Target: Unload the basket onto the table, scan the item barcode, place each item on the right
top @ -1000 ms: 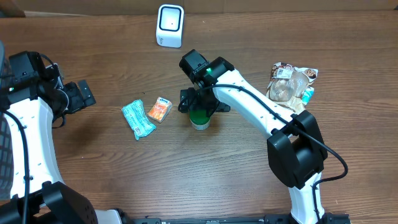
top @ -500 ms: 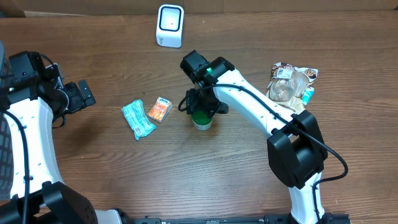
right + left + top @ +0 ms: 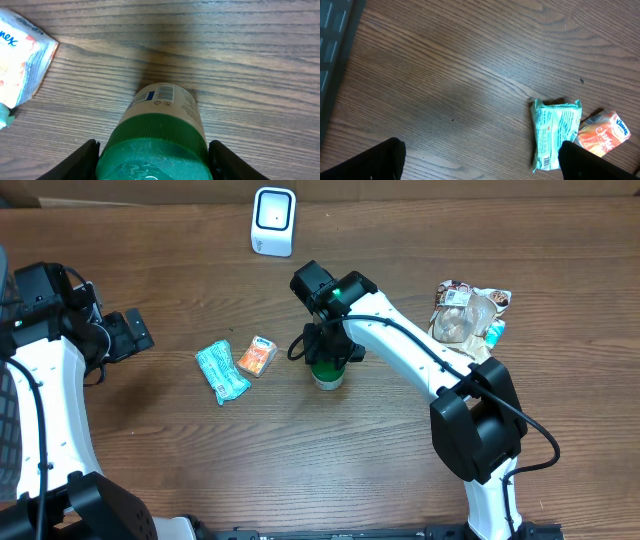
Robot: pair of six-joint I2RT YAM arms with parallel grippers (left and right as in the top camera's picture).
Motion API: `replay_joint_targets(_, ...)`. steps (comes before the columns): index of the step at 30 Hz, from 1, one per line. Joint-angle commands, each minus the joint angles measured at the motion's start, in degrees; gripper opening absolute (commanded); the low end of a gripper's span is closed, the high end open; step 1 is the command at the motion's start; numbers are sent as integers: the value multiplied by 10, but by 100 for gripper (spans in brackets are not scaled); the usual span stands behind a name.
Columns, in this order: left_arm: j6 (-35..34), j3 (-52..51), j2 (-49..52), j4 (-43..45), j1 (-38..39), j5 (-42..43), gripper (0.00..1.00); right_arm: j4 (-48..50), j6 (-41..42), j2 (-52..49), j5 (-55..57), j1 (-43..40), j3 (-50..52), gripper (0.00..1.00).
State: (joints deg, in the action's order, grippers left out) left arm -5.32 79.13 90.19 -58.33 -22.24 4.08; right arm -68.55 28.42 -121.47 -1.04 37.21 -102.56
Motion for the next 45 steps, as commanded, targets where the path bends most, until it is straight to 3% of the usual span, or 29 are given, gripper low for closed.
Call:
replay_joint_targets(1,15,9,2,0,-2,-2,100,0,-41,-1,10,0,2,41)
replay_joint_targets(7,15,9,2,0,-2,-2,100,1,-108,-1,10,0,2,36)
replay_joint_targets(18,15,8,2,1,-2,-2,100,18,-284,-1,60,-2,2,37)
replay_joint_targets(24,15,8,2,0,-2,-2,100,38,-436,-1,79,-2,2,38)
replay_joint_targets(28,15,8,2,0,-2,-2,100,64,-539,-1,74,-2,2,50)
replay_joint_targets(33,15,8,2,0,-2,-2,100,78,-738,-1,-18,-2,2,51)
replay_joint_targets(36,15,8,2,0,-2,-2,100,80,-825,-1,-62,-2,2,58)
replay_joint_targets(41,15,8,2,0,-2,-2,100,97,-837,-1,-66,-5,2,69)
replay_joint_targets(45,15,8,2,0,-2,-2,100,103,-767,0,-66,-16,-14,82)
